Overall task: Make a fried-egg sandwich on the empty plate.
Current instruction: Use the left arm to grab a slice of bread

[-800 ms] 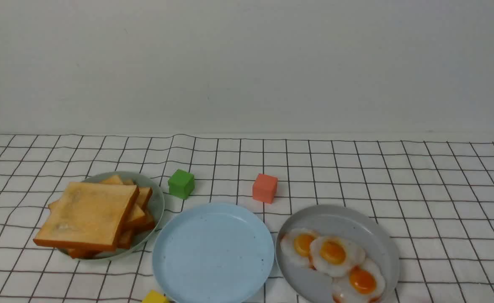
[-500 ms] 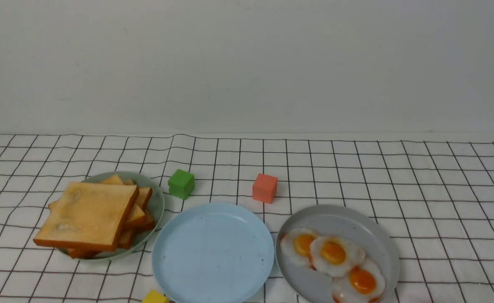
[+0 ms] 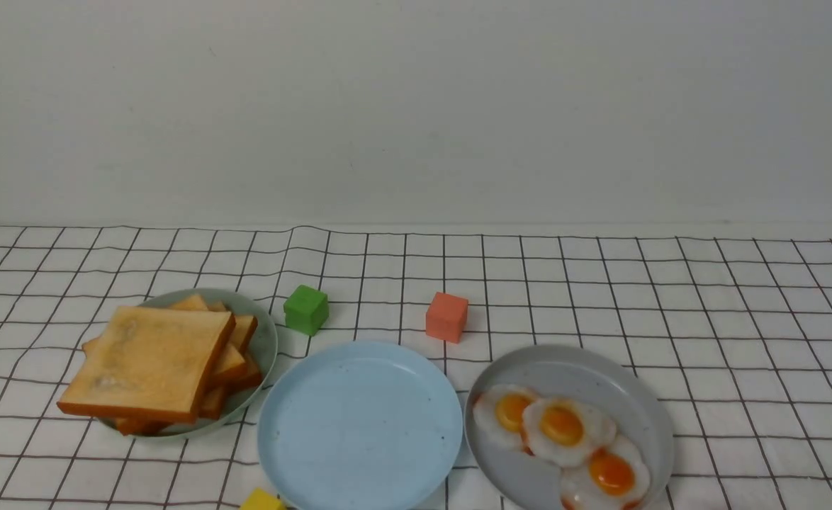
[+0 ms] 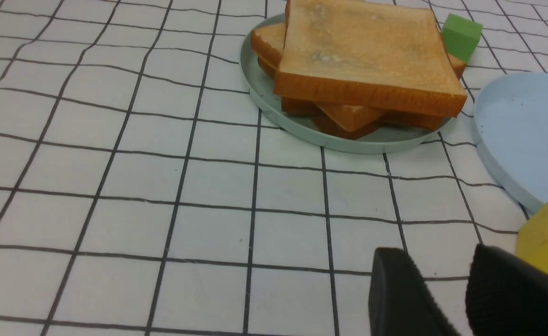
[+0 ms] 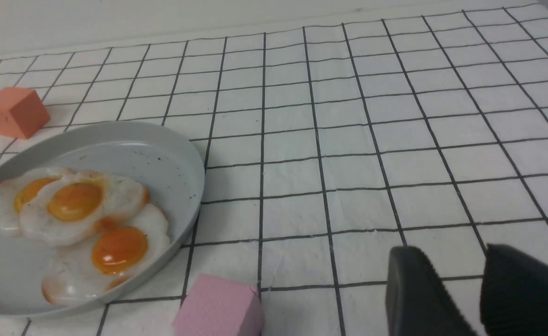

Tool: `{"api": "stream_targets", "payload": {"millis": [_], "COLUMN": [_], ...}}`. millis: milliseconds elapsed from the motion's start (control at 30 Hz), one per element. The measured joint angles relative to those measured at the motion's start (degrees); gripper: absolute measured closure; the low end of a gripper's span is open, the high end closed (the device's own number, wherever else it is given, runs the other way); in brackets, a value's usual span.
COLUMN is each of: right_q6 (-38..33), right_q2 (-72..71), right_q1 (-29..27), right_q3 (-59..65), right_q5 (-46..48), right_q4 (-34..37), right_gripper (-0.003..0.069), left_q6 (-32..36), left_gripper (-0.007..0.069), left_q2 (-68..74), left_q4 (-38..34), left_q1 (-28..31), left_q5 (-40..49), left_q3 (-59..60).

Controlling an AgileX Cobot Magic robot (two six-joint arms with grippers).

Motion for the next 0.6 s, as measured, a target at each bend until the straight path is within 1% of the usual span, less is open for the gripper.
{"api": "stream_targets", "payload": {"millis": [167, 300, 433, 500, 600], "right_q6": [0.0, 0.0, 0.0, 0.0, 0.06], "right_q2": [0.0, 0.0, 0.0, 0.0, 0.0], "right_q1": [0.0, 0.0, 0.0, 0.0, 0.0], "right_q3": [0.0, 0.06, 0.67, 0.67, 0.67], "right_q5": [-0.04, -0.71, -8.28, -14.76, -21.05], "right_q4": [0.0, 0.0, 0.0, 0.0, 0.0], "right_gripper": [0.0418, 0.0418, 0.0418, 0.0418, 0.0418], "left_q6": [0.0, 0.0, 0.0, 0.0, 0.0], "left_gripper": [0.0386, 0.0386, 0.0386, 0.0386, 0.0386], "left_q2": [0.0, 0.0, 0.0, 0.0, 0.0], "left_q4": [0.3, 3.11, 3.66, 3.66, 3.39], "left_q1": [0.0, 0.0, 0.0, 0.0, 0.0], "left_q5": [0.0, 0.05, -3.48, -7.64, -14.37], "left_q3": [0.0, 0.0, 0.3, 0.4, 0.4]}}
